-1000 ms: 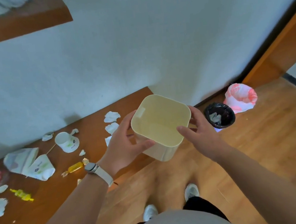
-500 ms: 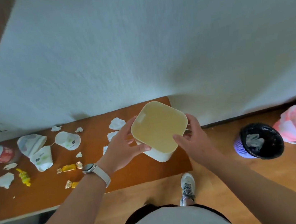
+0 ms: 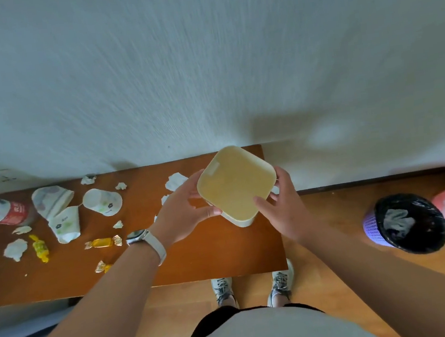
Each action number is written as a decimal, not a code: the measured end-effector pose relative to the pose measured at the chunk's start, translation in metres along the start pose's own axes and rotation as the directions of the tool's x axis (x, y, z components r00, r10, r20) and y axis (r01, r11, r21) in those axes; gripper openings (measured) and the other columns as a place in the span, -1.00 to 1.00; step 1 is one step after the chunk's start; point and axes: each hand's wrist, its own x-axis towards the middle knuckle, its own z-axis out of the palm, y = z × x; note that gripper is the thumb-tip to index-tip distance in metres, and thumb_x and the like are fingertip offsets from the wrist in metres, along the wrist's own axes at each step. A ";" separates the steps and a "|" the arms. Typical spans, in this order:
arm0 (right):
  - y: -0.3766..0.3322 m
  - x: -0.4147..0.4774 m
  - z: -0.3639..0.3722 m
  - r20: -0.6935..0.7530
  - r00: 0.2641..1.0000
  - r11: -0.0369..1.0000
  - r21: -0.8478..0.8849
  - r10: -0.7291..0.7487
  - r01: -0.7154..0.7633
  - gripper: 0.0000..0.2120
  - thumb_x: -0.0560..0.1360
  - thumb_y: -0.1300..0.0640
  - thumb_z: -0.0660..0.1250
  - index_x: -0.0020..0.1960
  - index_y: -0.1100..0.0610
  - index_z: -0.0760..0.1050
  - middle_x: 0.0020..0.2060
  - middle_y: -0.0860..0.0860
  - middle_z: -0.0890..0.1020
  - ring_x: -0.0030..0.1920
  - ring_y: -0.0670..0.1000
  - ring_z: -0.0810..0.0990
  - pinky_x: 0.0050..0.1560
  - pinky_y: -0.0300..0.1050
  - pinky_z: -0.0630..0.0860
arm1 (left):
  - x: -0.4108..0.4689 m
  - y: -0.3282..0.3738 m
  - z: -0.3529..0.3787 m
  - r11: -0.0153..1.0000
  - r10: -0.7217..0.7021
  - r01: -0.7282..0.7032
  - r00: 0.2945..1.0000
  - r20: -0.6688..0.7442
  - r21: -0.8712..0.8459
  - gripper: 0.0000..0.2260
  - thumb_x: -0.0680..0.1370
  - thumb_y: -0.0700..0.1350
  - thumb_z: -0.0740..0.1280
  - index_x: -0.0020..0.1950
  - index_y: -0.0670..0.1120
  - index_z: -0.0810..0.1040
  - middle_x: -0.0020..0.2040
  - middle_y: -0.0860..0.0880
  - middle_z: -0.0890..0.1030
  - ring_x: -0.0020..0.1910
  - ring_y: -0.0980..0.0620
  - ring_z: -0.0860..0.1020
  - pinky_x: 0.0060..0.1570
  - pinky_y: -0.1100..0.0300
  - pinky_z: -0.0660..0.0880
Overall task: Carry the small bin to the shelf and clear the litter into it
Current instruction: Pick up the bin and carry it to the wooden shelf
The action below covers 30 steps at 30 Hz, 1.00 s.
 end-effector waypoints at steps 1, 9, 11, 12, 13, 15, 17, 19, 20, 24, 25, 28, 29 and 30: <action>0.000 0.001 0.002 0.009 1.000 1.000 -0.007 -0.002 0.002 -0.39 0.49 0.15 0.42 0.35 -0.13 0.14 0.12 -0.32 0.35 0.13 -0.46 0.38 -0.06 -0.45 0.46 | 0.002 -0.004 -0.001 1.000 -0.009 0.009 1.000 0.002 0.002 -0.18 0.28 0.22 0.50 0.49 0.20 0.25 0.21 0.30 0.51 0.12 0.37 0.48 0.14 0.05 0.50; 0.001 0.005 0.015 -0.050 0.998 0.992 -0.119 0.043 -0.048 -0.35 0.47 0.04 0.44 0.41 -0.08 0.14 0.12 -0.28 0.34 0.13 -0.28 0.42 -0.08 -0.47 0.41 | 0.011 -0.031 -0.006 0.998 -0.037 0.037 0.999 -0.001 -0.054 -0.20 0.30 0.29 0.46 0.48 0.20 0.24 0.31 0.21 0.48 0.22 0.21 0.47 0.14 0.14 0.43; 0.002 0.005 0.016 -0.053 0.996 0.988 -0.135 0.068 -0.075 -0.38 0.48 0.01 0.43 0.39 -0.10 0.15 0.14 -0.25 0.35 0.16 -0.18 0.41 0.07 -0.34 0.40 | 0.009 -0.036 -0.005 0.995 -0.045 0.042 0.998 -0.034 -0.094 -0.31 0.36 0.24 0.46 0.44 0.20 0.30 0.27 0.23 0.49 0.17 0.25 0.49 0.10 0.17 0.46; 0.002 0.005 0.015 -0.045 0.995 0.987 -0.136 0.084 -0.089 -0.42 0.49 0.01 0.42 0.37 -0.11 0.16 0.12 -0.28 0.36 0.17 -0.17 0.41 0.14 -0.26 0.41 | 0.006 -0.039 -0.004 0.991 -0.055 0.048 0.997 -0.056 -0.124 -0.38 0.41 0.20 0.45 0.41 0.19 0.33 0.25 0.23 0.50 0.15 0.26 0.50 0.07 0.18 0.48; 0.002 0.005 0.014 -0.033 0.994 0.985 -0.140 0.100 -0.103 -0.45 0.49 0.01 0.41 0.34 -0.13 0.17 0.10 -0.34 0.36 0.15 -0.18 0.43 0.20 -0.19 0.42 | 0.003 -0.042 -0.003 0.985 -0.069 0.056 0.995 -0.076 -0.164 -0.45 0.45 0.17 0.43 0.40 0.18 0.35 0.24 0.21 0.52 0.14 0.24 0.51 0.07 0.17 0.49; 0.000 0.005 0.013 -0.011 0.994 0.979 -0.168 0.113 -0.113 -0.50 0.50 0.01 0.40 0.29 -0.17 0.19 0.09 -0.38 0.36 0.11 -0.25 0.44 0.25 -0.14 0.41 | -0.003 -0.046 0.001 0.964 -0.099 0.072 0.991 -0.094 -0.258 -0.56 0.52 0.11 0.38 0.38 0.19 0.39 0.23 0.18 0.55 0.14 0.18 0.55 0.10 0.11 0.53; -0.001 0.005 0.014 0.006 0.994 0.973 -0.203 0.110 -0.106 -0.51 0.49 -0.01 0.40 0.28 -0.20 0.19 0.16 -0.28 0.39 0.12 -0.30 0.43 0.26 -0.15 0.41 | -0.006 -0.045 0.004 0.940 -0.111 0.074 0.989 -0.093 -0.333 -0.64 0.56 0.07 0.34 0.35 0.21 0.42 0.21 0.18 0.58 0.15 0.17 0.56 0.13 0.09 0.53; -0.002 0.005 0.016 0.015 0.994 0.969 -0.223 0.112 -0.105 -0.48 0.47 -0.05 0.42 0.28 -0.23 0.19 0.22 -0.22 0.37 0.15 -0.28 0.42 0.26 -0.16 0.39 | -0.006 -0.040 0.003 0.916 -0.121 0.078 0.989 -0.087 -0.393 -0.68 0.58 0.06 0.32 0.33 0.23 0.43 0.20 0.19 0.59 0.17 0.17 0.55 0.14 0.12 0.52; -0.003 0.004 0.017 0.014 0.993 0.967 -0.230 0.117 -0.110 -0.47 0.46 -0.06 0.43 0.27 -0.25 0.19 0.22 -0.23 0.35 0.16 -0.25 0.41 0.26 -0.17 0.38 | -0.005 -0.038 0.002 0.907 -0.123 0.079 0.989 -0.080 -0.414 -0.68 0.59 0.05 0.31 0.33 0.23 0.42 0.20 0.18 0.59 0.17 0.17 0.55 0.14 0.13 0.51; -0.006 0.004 0.021 -0.002 0.989 0.966 -0.211 0.149 -0.146 -0.43 0.45 -0.05 0.45 0.30 -0.20 0.18 0.18 -0.27 0.34 0.20 -0.22 0.35 0.24 -0.19 0.35 | 0.002 -0.033 -0.006 0.901 -0.093 0.066 0.995 -0.042 -0.430 -0.65 0.60 -0.01 0.31 0.37 0.21 0.39 0.21 0.19 0.58 0.16 0.23 0.54 0.16 0.14 0.50; -0.005 0.005 0.022 -0.013 0.988 0.967 -0.204 0.155 -0.154 -0.42 0.45 -0.06 0.45 0.32 -0.17 0.18 0.19 -0.26 0.35 0.22 -0.21 0.35 0.25 -0.19 0.36 | 0.006 -0.032 -0.008 0.896 -0.089 0.065 0.995 -0.034 -0.440 -0.62 0.60 -0.03 0.31 0.40 0.19 0.39 0.21 0.19 0.58 0.16 0.24 0.55 0.18 0.12 0.50; -0.005 0.008 0.029 -0.044 0.986 0.964 -0.209 0.161 -0.167 -0.38 0.43 -0.10 0.44 0.37 -0.13 0.19 0.22 -0.25 0.37 0.26 -0.18 0.37 0.24 -0.20 0.36 | 0.017 -0.031 -0.013 0.876 -0.065 0.054 0.998 -0.007 -0.479 -0.58 0.59 -0.09 0.32 0.43 0.18 0.39 0.25 0.16 0.58 0.20 0.13 0.56 0.22 -0.01 0.49; -0.005 0.009 0.031 -0.053 0.985 0.962 -0.212 0.164 -0.171 -0.36 0.43 -0.11 0.44 0.38 -0.14 0.18 0.22 -0.25 0.37 0.27 -0.18 0.37 0.25 -0.19 0.37 | 0.020 -0.031 -0.015 0.874 -0.058 0.051 0.998 0.001 -0.484 -0.58 0.59 -0.10 0.32 0.42 0.19 0.39 0.26 0.16 0.57 0.21 0.09 0.56 0.24 -0.05 0.49; -0.006 0.010 0.033 -0.062 0.984 0.961 -0.215 0.164 -0.174 -0.36 0.42 -0.12 0.43 0.38 -0.16 0.18 0.23 -0.26 0.37 0.27 -0.19 0.37 0.25 -0.18 0.38 | 0.024 -0.031 -0.016 0.871 -0.055 0.051 0.998 0.007 -0.488 -0.58 0.59 -0.10 0.32 0.42 0.19 0.39 0.26 0.16 0.57 0.22 0.07 0.56 0.24 -0.08 0.48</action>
